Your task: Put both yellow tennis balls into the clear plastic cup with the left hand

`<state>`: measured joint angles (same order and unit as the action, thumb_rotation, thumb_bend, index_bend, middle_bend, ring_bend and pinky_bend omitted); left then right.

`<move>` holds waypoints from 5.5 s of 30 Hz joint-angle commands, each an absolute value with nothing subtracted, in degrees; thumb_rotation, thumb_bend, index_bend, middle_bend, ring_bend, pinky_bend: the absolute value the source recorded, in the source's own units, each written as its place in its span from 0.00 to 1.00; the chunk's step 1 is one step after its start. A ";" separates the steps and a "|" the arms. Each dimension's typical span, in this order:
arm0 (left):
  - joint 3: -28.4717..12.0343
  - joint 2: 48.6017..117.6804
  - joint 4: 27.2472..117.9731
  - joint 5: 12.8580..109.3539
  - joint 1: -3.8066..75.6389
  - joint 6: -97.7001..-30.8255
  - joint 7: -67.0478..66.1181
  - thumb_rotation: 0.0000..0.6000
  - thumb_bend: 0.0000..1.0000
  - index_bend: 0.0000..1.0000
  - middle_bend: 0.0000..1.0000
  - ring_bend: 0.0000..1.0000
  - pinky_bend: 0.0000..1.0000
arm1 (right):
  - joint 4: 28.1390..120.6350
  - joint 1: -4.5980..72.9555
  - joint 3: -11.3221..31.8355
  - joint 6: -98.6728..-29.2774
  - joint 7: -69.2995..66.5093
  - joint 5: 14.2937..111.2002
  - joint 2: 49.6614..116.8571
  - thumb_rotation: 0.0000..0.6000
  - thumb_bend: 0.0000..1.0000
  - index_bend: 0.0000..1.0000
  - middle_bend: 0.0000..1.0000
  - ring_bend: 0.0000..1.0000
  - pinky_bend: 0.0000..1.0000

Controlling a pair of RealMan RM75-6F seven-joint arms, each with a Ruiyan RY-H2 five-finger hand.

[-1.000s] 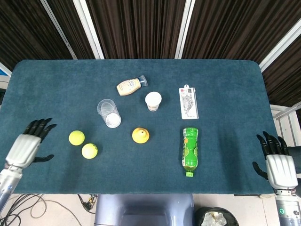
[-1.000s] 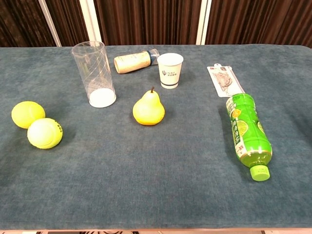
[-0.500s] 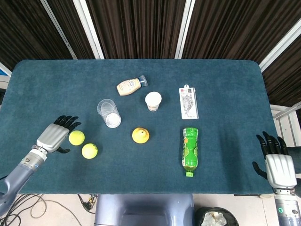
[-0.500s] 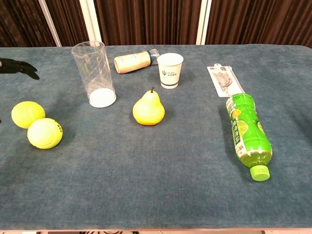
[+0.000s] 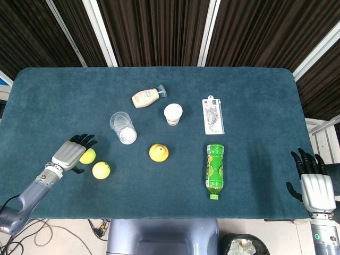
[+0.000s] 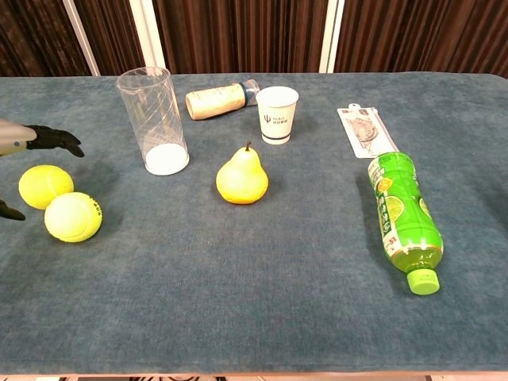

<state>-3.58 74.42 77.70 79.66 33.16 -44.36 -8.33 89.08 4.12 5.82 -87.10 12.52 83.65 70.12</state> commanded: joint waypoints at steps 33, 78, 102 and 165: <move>-4.76 75.43 75.60 85.64 32.80 -60.54 -5.79 1.00 0.33 0.44 0.51 0.42 0.63 | 88.82 4.28 5.90 -86.83 12.58 83.08 70.48 1.00 0.34 0.12 0.08 0.12 0.09; -14.85 75.49 94.38 44.15 57.52 -55.20 -47.68 1.00 0.11 0.43 0.42 0.36 0.58 | 88.59 4.16 6.33 -87.19 11.78 82.59 70.20 1.00 0.34 0.12 0.08 0.12 0.09; -13.19 72.99 96.67 44.00 58.68 -58.57 -47.36 1.00 0.00 0.32 0.20 0.11 0.27 | 88.35 4.00 6.51 -88.09 11.40 83.04 70.41 1.00 0.34 0.12 0.08 0.12 0.09; 5.28 77.04 83.31 85.71 36.01 -53.31 -12.33 1.00 0.15 0.29 0.36 0.31 0.57 | 89.03 3.46 6.96 -89.04 10.68 82.93 69.59 1.00 0.34 0.12 0.08 0.12 0.09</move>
<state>5.38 76.66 83.53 86.01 36.03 -53.62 -11.52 89.03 3.46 6.96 -89.04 10.68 82.93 69.59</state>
